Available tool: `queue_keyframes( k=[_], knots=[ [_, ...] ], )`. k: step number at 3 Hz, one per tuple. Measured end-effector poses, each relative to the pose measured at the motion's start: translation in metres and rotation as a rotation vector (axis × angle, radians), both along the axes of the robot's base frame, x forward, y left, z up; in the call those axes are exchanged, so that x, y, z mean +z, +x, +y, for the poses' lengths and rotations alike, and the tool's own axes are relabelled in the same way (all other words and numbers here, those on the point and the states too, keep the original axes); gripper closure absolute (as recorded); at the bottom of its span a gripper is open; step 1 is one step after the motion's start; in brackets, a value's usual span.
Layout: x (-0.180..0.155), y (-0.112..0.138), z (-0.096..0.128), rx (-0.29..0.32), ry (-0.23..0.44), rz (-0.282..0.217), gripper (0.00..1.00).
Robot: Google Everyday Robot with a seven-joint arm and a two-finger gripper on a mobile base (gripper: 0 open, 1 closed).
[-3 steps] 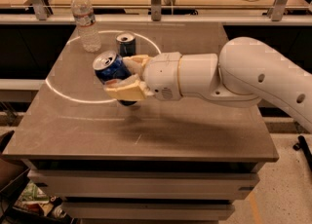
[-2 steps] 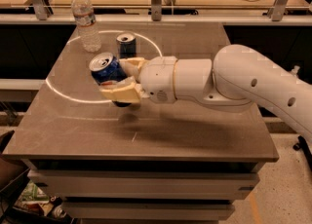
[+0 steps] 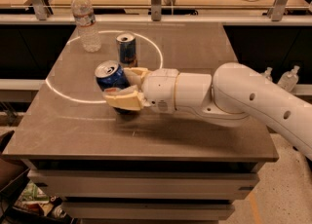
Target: Place pepsi can upright
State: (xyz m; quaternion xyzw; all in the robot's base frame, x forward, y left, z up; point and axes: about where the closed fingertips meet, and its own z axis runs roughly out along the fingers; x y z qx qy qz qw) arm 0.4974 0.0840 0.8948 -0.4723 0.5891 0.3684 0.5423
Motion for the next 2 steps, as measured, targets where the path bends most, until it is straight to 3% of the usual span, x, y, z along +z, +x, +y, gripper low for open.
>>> queue_keyframes(
  k=[2],
  knots=[
    [-0.021,0.001,-0.012,-0.019,0.086,0.016,1.0]
  ],
)
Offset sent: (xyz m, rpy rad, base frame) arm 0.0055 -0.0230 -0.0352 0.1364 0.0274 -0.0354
